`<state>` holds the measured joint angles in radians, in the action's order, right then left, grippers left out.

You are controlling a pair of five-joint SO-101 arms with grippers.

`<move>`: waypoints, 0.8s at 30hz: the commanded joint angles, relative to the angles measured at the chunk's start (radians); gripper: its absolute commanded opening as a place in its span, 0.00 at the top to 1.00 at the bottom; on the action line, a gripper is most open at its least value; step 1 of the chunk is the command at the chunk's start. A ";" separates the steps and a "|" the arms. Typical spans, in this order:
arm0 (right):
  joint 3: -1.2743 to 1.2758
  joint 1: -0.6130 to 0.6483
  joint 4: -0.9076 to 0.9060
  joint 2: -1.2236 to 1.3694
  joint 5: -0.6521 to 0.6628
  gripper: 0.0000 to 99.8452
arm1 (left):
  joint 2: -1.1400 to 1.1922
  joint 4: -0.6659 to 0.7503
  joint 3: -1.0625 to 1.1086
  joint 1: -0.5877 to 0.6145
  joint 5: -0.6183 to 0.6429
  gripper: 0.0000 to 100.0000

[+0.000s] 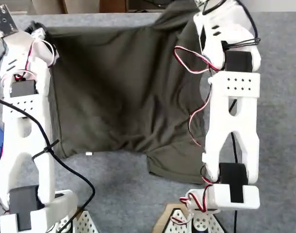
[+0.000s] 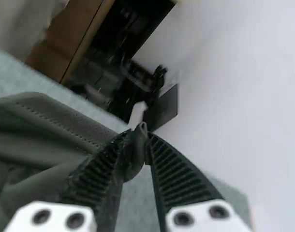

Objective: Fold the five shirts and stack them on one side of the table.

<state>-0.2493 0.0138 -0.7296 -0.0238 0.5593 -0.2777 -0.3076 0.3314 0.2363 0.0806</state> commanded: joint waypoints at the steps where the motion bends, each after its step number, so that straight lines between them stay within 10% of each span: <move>1: -0.087 0.004 -0.210 -0.004 -0.008 1.00 | -0.007 -0.084 -0.061 0.015 -0.008 0.98; 13: -0.245 0.013 -0.841 -0.028 0.064 1.00 | -0.018 -0.640 -0.060 -0.015 -0.180 0.98; 24: 0.315 0.039 -0.735 -0.458 0.100 1.00 | -0.028 -0.741 0.115 -0.031 -0.258 0.98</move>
<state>-0.1235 0.0614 -1.5474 -0.3475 0.6498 -0.2777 -1.0441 0.4005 0.2163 -0.1435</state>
